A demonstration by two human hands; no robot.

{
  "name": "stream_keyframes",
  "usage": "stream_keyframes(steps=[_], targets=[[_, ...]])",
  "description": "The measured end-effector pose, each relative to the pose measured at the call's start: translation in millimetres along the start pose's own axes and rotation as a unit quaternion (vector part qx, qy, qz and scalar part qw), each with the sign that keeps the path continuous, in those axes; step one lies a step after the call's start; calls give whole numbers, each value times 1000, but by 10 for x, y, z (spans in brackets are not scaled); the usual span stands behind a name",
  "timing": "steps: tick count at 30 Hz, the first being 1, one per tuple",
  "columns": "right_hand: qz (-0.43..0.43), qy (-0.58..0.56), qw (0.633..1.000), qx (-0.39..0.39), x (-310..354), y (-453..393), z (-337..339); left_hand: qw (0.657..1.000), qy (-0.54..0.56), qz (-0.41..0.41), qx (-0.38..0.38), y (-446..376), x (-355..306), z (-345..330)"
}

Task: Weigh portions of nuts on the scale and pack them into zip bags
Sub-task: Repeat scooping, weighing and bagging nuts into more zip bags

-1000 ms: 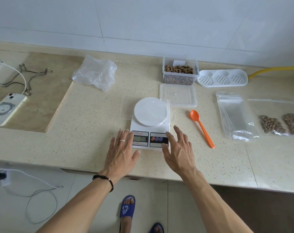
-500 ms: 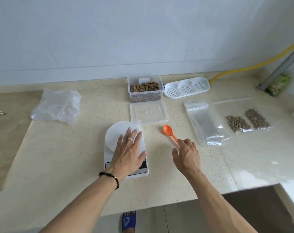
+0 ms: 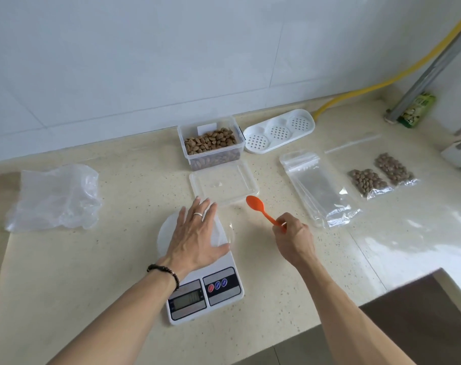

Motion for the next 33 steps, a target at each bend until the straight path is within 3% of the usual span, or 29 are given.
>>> stream_keyframes(steps=[9, 13, 21, 25, 28, 33], targets=[[16, -111, 992, 61, 315, 94, 89, 993, -27, -5, 113, -237, 37, -34], [-29, -164, 983, 73, 339, 66, 53, 998, -6, -9, 63, -247, -24, 52], [-63, -280, 932, 219, 794, -18, -117, 990, 126, -24, -54, -191, -224, 517], [-39, -322, 901, 288, 1109, -66, -117, 992, 114, 53, -28, -199, -149, 548], [3, -300, 907, 295, 1333, -109, -63, 987, 105, 114, -51, -240, -80, 619], [66, -276, 918, 278, 1567, -222, -2, 956, 192, 197, -98, -333, 14, 746]])
Point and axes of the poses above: each hand's wrist, its own y-axis away from the middle knuckle, its own z-axis out of the back of the hand, x = y × z, the point moved 5 cm from there along -y, towards the middle knuckle, and after that the axes turned 7 degrees about -z, right-handed, at the moved point
